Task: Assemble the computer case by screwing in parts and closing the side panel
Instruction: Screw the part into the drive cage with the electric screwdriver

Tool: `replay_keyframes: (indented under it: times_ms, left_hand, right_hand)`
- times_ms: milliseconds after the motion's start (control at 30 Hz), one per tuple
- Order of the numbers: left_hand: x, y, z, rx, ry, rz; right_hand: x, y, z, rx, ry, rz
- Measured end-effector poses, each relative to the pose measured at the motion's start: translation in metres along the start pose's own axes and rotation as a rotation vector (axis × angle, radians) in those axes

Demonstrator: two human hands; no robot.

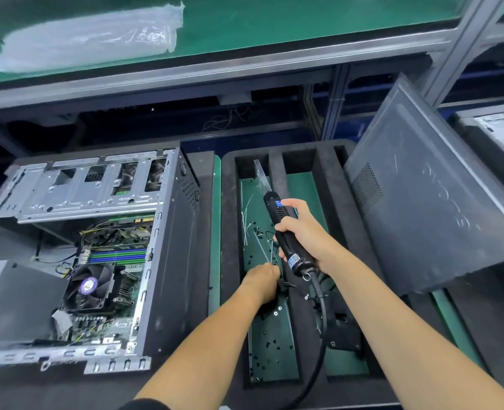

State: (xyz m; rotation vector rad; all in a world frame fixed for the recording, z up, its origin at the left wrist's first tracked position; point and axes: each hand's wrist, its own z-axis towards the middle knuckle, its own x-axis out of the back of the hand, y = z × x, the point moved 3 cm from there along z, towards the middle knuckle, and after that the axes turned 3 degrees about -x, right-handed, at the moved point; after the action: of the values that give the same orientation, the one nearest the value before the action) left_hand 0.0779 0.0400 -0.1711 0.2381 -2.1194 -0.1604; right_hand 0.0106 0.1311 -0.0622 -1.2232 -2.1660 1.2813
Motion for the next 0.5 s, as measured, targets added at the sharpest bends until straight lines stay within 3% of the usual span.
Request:
replay_keyframes:
  times_ms: [133,233,367,500]
  left_hand:
    - [0.018,0.002,-0.006,0.041,-0.041,-0.035]
    - [0.042,0.004,-0.006,0.077,0.018,-0.179]
    - [0.096,-0.002,-0.02,0.114,0.273,-0.432]
    - [0.151,-0.019,-0.044,0.201,0.531,-0.538]
  right_hand:
    - [0.0,-0.004,-0.008,0.02,0.009,0.008]
    - [-0.003,-0.01,-0.015,0.055,0.011,0.006]
    - [-0.015,-0.028,-0.03,0.123,-0.034,0.069]
    - [-0.028,-0.054,-0.047,0.211,-0.124,0.249]
